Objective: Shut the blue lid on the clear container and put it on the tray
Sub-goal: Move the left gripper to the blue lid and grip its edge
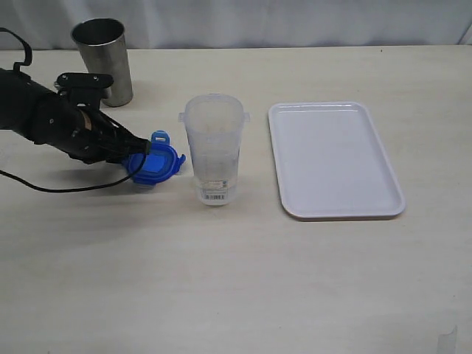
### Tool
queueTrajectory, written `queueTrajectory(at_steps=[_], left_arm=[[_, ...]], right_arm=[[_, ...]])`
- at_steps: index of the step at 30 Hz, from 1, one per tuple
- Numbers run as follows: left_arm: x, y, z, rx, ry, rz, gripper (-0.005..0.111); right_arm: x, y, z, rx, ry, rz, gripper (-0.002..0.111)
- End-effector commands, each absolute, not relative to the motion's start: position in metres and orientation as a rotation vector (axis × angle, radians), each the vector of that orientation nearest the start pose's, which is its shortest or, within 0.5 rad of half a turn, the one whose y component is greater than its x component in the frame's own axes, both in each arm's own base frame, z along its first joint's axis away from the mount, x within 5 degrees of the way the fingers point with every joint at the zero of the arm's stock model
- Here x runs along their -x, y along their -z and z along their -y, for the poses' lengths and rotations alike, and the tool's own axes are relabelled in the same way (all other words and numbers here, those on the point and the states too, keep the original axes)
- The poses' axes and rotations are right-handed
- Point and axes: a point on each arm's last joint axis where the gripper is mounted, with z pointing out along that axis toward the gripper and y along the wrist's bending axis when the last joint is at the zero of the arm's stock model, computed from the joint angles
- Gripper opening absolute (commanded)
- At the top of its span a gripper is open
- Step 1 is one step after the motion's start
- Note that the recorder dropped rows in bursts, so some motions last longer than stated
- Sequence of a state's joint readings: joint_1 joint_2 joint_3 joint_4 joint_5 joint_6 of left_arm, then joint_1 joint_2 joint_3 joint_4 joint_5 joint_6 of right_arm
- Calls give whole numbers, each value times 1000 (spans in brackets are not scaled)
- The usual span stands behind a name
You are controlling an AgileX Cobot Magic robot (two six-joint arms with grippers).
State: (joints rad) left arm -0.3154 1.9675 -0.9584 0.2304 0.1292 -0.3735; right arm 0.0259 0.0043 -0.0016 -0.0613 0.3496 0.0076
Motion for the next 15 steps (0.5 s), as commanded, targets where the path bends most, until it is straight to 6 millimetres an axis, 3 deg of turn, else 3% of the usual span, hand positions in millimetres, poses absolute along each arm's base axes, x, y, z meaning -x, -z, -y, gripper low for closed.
queueTrajectory(at_steps=[1, 15], left_arm=[[-347, -107, 112, -217, 153, -2559, 40], [-348, -91, 113, -225, 160, -2571, 40]], right_arm=[[-53, -182, 1, 50, 37, -1828, 5], [-53, -182, 1, 50, 37, -1828, 5]])
